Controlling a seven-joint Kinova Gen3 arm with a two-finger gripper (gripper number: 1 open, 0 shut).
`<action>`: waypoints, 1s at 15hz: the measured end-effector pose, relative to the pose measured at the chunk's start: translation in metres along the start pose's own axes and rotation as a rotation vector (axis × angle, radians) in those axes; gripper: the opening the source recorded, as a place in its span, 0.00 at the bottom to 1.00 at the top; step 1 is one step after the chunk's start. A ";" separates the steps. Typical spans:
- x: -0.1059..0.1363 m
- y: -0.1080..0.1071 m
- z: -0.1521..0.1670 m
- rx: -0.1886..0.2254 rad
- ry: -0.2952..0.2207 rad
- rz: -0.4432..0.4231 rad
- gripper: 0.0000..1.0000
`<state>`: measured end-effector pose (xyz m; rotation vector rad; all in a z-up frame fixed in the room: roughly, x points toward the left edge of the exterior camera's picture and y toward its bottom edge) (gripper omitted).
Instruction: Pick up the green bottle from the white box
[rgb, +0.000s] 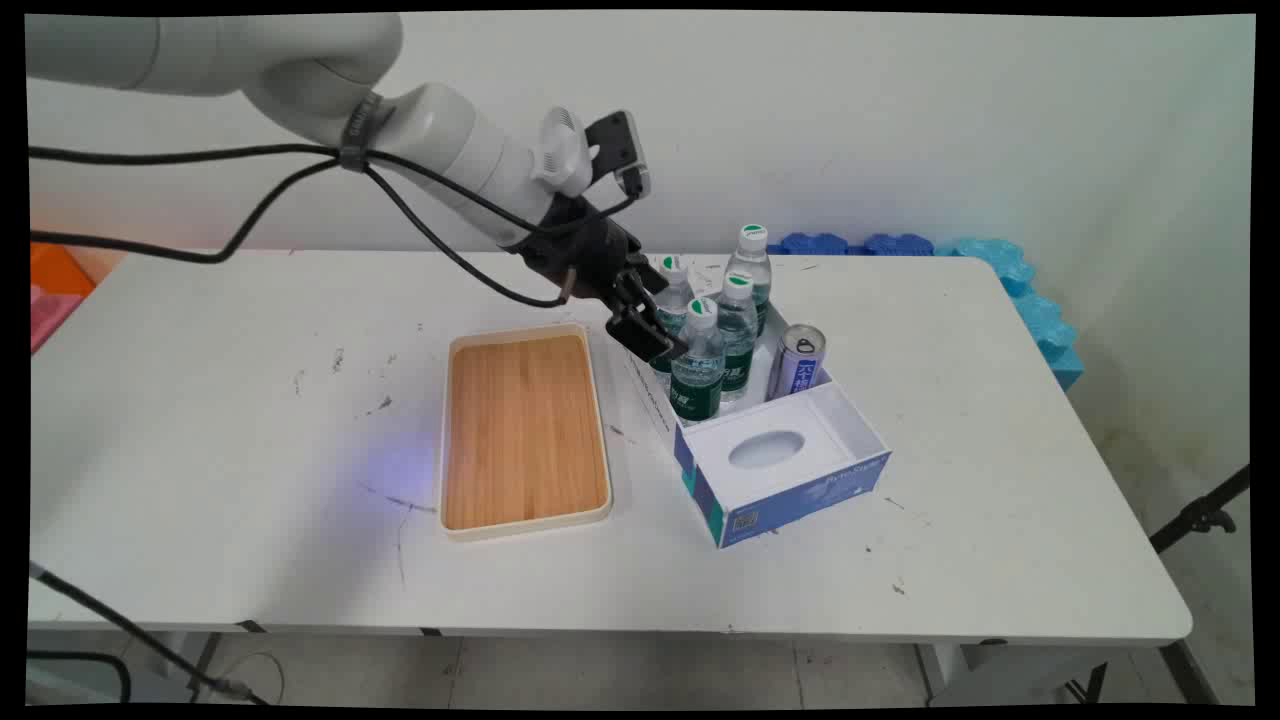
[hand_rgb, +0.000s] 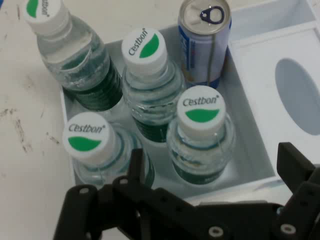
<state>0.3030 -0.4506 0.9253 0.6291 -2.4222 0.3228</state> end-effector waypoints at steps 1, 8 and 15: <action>0.001 0.000 0.004 0.000 -0.002 0.002 1.00; -0.003 0.006 0.035 0.003 -0.018 0.012 1.00; -0.007 0.012 0.053 0.008 -0.010 0.029 0.00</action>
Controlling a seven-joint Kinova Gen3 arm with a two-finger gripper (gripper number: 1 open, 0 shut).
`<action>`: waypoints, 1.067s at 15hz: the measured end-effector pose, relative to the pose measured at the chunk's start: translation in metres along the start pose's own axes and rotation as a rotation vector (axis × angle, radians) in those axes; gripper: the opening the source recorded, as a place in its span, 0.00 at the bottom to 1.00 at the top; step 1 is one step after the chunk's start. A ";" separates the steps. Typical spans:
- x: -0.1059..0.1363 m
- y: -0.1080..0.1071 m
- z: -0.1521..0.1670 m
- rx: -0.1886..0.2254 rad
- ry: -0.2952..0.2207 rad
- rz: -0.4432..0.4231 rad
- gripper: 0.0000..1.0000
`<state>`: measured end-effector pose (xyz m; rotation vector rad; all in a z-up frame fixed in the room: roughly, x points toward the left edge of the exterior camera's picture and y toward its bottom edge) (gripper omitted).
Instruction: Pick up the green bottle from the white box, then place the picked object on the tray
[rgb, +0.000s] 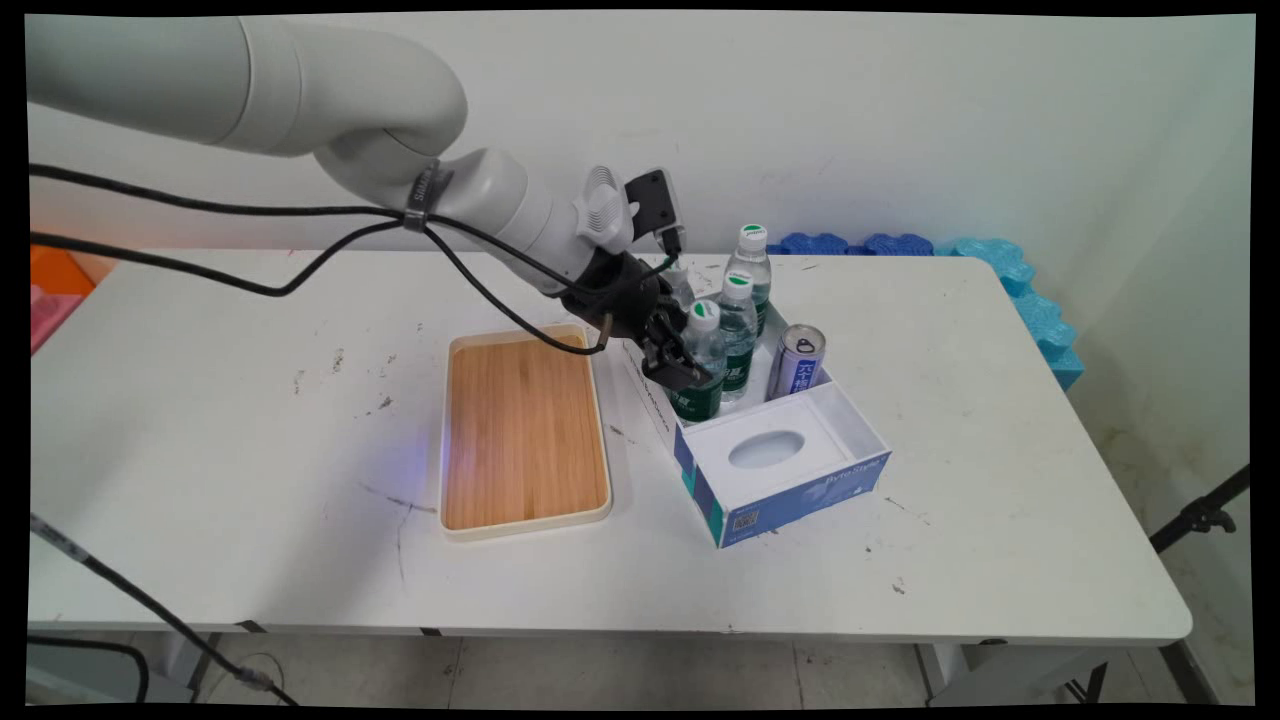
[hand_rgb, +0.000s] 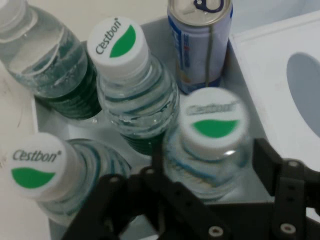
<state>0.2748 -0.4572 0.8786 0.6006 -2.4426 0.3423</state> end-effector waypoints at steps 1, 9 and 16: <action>0.000 0.000 0.001 0.002 0.003 0.003 0.00; 0.014 0.003 -0.011 0.008 0.041 0.003 0.00; 0.028 -0.003 -0.061 0.008 0.092 -0.026 0.00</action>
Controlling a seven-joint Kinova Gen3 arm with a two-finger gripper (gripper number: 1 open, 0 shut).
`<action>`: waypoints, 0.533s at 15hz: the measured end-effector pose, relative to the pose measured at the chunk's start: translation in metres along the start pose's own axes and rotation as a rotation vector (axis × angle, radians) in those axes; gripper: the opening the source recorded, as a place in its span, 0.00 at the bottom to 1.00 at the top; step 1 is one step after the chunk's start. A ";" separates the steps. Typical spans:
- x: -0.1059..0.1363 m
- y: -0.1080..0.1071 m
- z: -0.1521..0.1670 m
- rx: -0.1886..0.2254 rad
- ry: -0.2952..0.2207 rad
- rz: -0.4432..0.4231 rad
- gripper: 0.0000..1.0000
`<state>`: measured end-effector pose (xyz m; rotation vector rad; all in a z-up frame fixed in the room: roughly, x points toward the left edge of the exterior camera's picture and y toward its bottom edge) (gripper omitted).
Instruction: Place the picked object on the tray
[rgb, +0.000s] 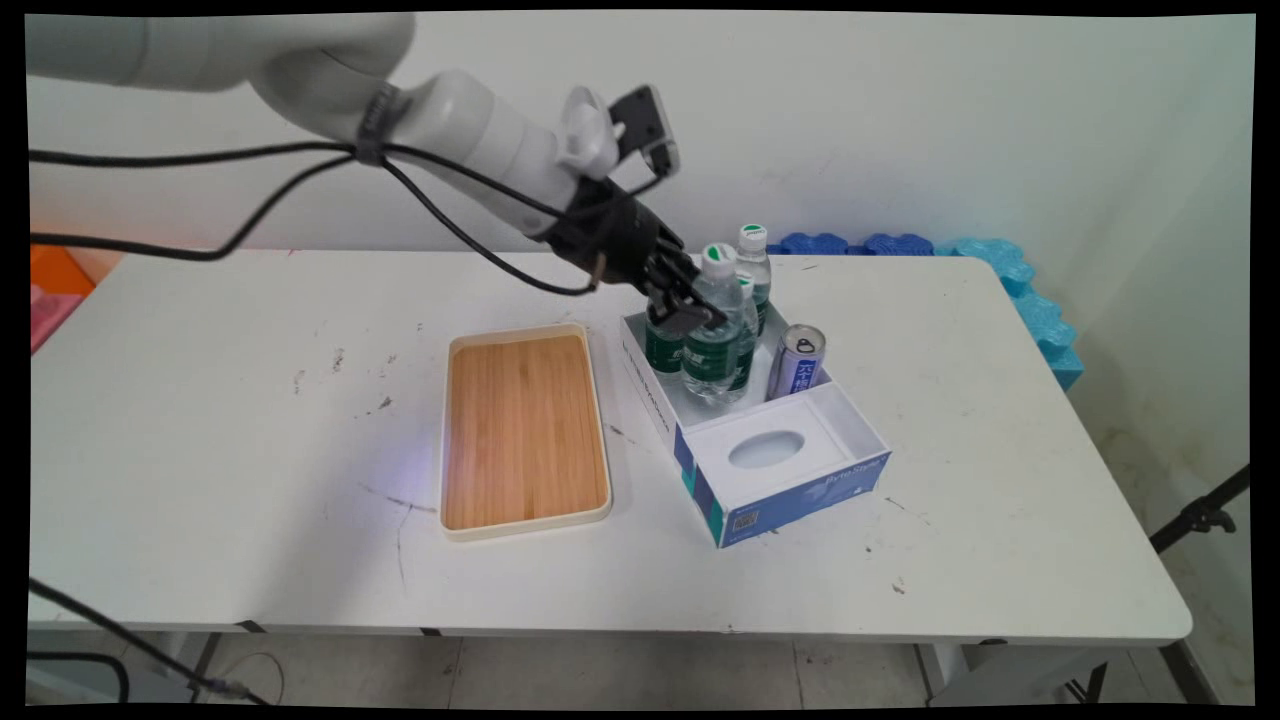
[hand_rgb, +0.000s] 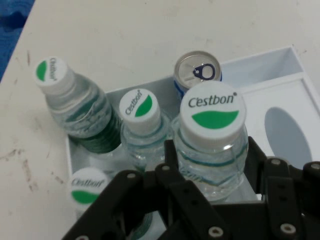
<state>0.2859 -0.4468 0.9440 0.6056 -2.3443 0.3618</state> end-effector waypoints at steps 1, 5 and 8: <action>-0.001 -0.002 -0.008 0.002 0.001 -0.006 0.00; -0.016 -0.009 -0.038 0.009 -0.015 -0.030 0.00; -0.035 -0.017 -0.061 0.017 -0.042 -0.052 0.00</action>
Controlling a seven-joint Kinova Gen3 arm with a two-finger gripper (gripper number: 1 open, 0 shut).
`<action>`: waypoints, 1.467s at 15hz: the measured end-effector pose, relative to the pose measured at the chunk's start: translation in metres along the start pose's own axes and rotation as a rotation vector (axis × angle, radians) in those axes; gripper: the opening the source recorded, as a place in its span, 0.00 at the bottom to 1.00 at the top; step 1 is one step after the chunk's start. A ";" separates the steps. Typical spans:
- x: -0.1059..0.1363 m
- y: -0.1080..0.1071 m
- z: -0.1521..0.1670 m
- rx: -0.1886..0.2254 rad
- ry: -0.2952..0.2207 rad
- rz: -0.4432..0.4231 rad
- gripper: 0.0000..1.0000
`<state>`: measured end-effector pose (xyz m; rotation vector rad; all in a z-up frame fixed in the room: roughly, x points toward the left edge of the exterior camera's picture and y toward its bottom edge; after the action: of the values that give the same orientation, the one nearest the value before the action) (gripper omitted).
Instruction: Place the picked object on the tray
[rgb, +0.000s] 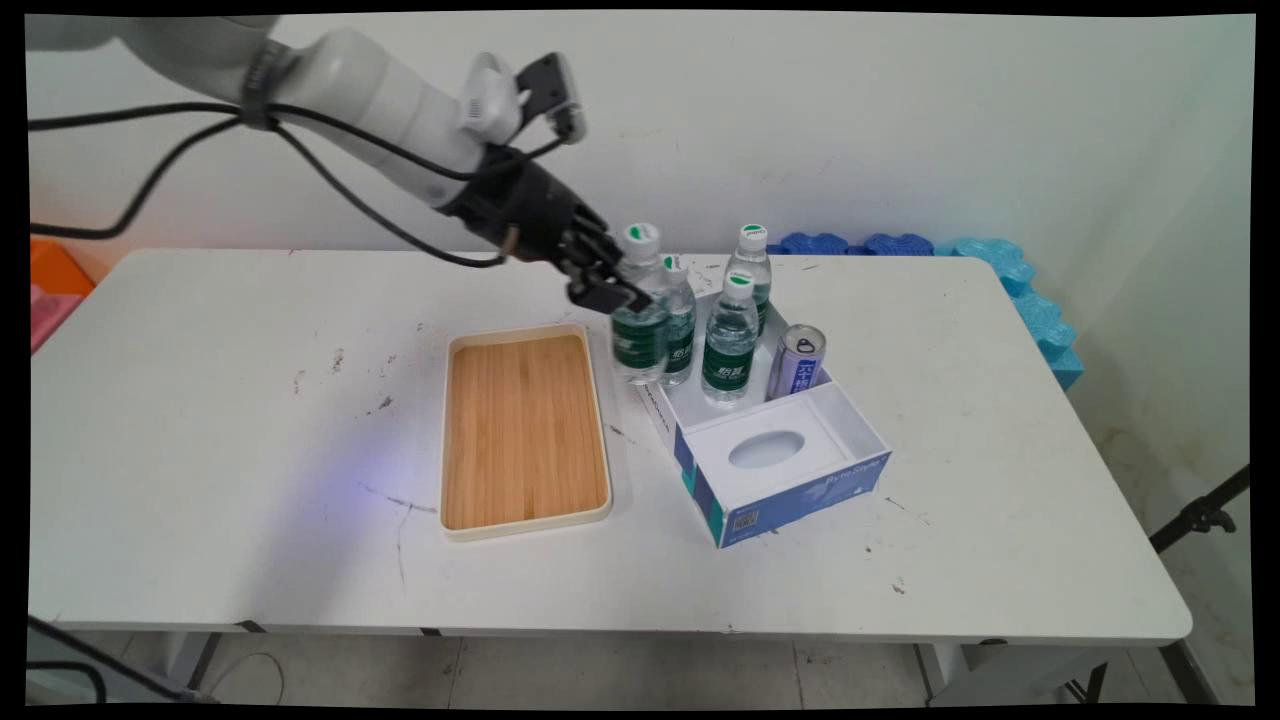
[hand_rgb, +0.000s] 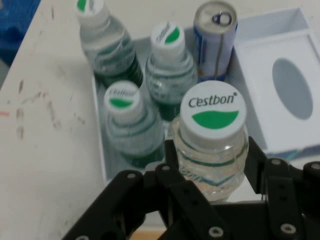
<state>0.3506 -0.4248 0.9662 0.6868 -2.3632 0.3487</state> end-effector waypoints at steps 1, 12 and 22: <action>-0.007 -0.003 -0.007 0.003 -0.007 -0.006 0.00; -0.081 -0.046 -0.032 0.099 -0.055 -0.051 0.00; -0.121 -0.069 0.000 0.162 -0.058 -0.104 0.00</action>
<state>0.4677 -0.4351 0.8924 0.9037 -2.3600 0.4847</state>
